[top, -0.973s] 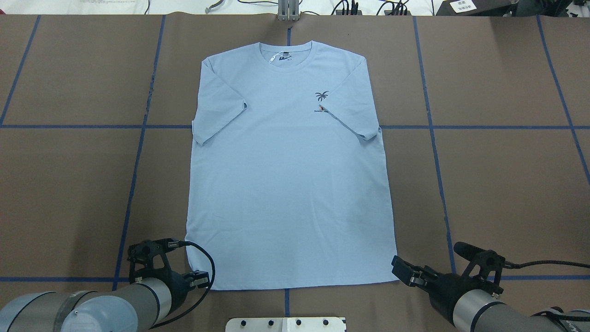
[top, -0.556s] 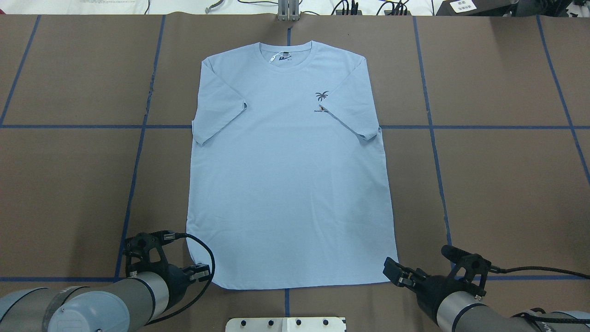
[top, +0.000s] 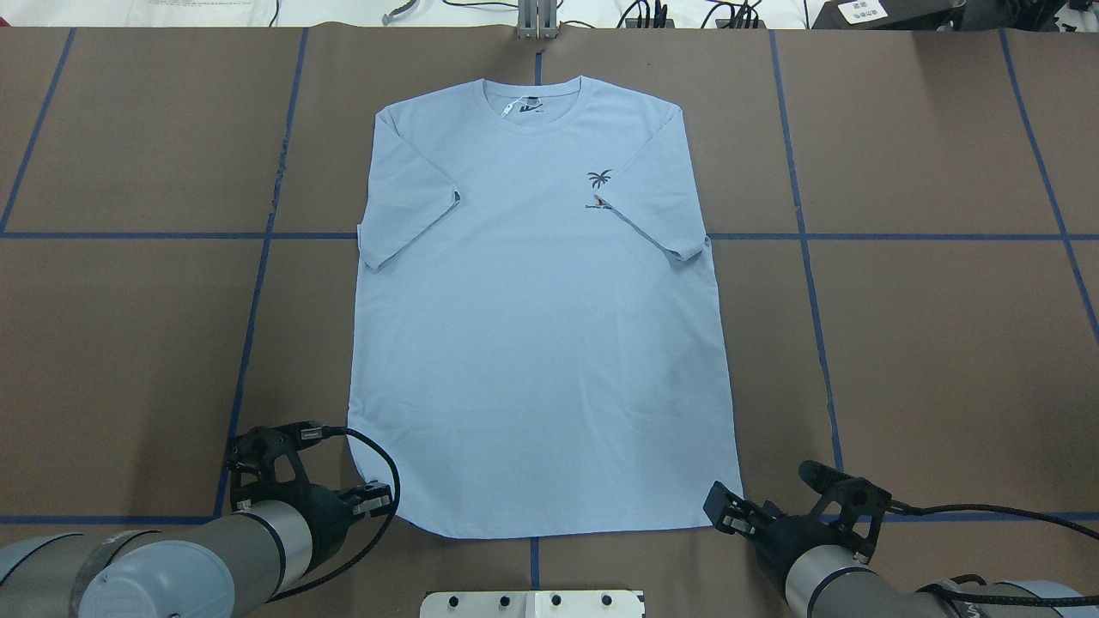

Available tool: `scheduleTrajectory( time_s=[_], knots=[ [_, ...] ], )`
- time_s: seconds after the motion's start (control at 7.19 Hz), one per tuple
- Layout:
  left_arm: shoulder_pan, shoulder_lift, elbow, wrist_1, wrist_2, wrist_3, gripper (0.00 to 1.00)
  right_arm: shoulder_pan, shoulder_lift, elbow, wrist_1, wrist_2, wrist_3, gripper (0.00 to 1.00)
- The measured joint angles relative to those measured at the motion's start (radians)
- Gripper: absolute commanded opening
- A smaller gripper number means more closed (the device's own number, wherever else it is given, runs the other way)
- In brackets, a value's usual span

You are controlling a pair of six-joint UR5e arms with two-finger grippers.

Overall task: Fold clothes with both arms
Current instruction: 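Close both grippers on the hem corners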

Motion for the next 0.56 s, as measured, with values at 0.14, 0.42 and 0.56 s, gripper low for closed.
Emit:
scheduleTrajectory(
  time_s=[0.14, 0.42, 0.56],
  knots=[
    [-0.002, 0.000, -0.002, 0.000, 0.002, 0.000, 0.00, -0.003, 0.001, -0.012, -0.002, 0.000, 0.000, 0.70],
    [-0.006, 0.000, -0.007, 0.000, 0.003, 0.002, 0.00, -0.010, 0.008, -0.026, -0.003, 0.000, 0.001, 0.59],
    [-0.008, 0.000, -0.009, 0.000, 0.003, 0.002, 0.00, -0.013, 0.024, -0.037, -0.003, -0.001, 0.002, 0.58]
  ],
)
